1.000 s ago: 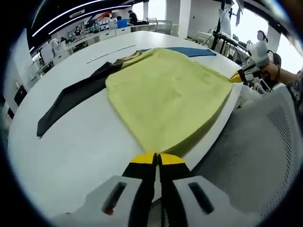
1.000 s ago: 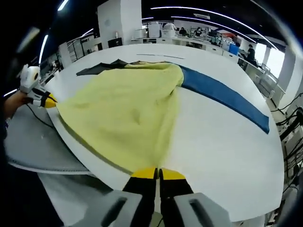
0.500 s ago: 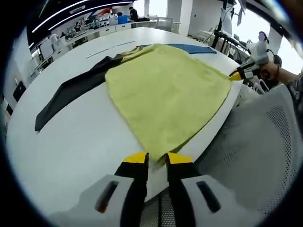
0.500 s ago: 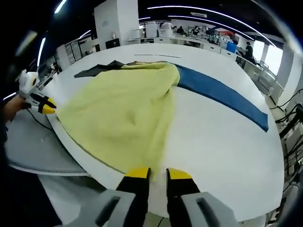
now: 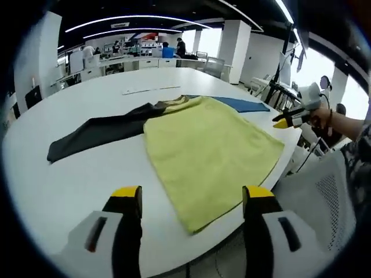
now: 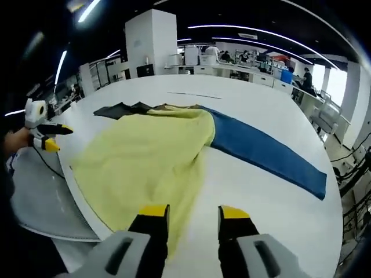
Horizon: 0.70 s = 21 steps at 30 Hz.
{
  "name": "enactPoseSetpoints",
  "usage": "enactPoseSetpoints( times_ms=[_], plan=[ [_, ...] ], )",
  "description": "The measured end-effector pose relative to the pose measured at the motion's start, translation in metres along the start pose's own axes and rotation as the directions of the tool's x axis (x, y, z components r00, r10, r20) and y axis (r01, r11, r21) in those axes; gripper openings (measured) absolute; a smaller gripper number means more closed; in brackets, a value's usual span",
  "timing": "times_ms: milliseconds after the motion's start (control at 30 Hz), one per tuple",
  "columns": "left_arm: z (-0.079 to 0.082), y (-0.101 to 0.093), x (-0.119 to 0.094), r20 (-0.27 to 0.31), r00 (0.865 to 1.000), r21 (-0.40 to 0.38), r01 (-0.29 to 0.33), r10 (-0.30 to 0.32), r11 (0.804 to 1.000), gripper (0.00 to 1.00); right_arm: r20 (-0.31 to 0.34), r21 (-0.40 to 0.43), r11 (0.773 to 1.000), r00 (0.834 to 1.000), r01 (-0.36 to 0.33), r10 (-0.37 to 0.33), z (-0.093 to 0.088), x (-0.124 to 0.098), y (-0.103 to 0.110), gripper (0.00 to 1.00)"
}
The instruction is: Fold the garment on the visible template until the final outline fits inside the template.
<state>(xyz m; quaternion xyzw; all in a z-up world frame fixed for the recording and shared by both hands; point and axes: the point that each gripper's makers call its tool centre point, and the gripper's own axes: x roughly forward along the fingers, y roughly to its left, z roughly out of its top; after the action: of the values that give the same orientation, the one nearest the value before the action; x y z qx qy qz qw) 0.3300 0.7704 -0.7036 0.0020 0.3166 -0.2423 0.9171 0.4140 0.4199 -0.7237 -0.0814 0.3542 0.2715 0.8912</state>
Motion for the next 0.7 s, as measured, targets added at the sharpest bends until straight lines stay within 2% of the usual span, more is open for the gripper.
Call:
enactPoseSetpoints(
  times_ms=[133,233,467,567,700],
  plan=[
    [0.008,-0.006,0.001,0.018,1.0,0.005,0.005,-0.005,1.0,0.81,0.011,-0.006,1.0,1.0,-0.013,0.013,0.014,0.01,-0.008,0.34],
    [0.013,-0.008,0.002,0.025,1.0,0.012,0.004,-0.004,1.0,0.86,0.011,-0.051,0.999,1.0,0.006,-0.006,0.023,0.02,-0.02,0.35],
    [0.019,-0.003,0.007,0.045,0.999,0.002,-0.008,0.008,1.0,0.97,0.01,-0.077,0.997,1.0,-0.003,0.004,0.038,0.045,-0.035,0.34],
    [0.023,-0.004,0.008,0.055,0.998,-0.003,-0.01,0.01,1.0,0.99,0.021,-0.056,0.998,0.999,-0.028,0.029,0.047,0.057,-0.036,0.33],
    [0.027,-0.004,0.01,0.058,0.998,-0.005,-0.019,0.019,1.0,0.99,0.016,-0.083,0.996,0.999,-0.042,0.043,0.055,0.071,-0.037,0.32]
  ],
)
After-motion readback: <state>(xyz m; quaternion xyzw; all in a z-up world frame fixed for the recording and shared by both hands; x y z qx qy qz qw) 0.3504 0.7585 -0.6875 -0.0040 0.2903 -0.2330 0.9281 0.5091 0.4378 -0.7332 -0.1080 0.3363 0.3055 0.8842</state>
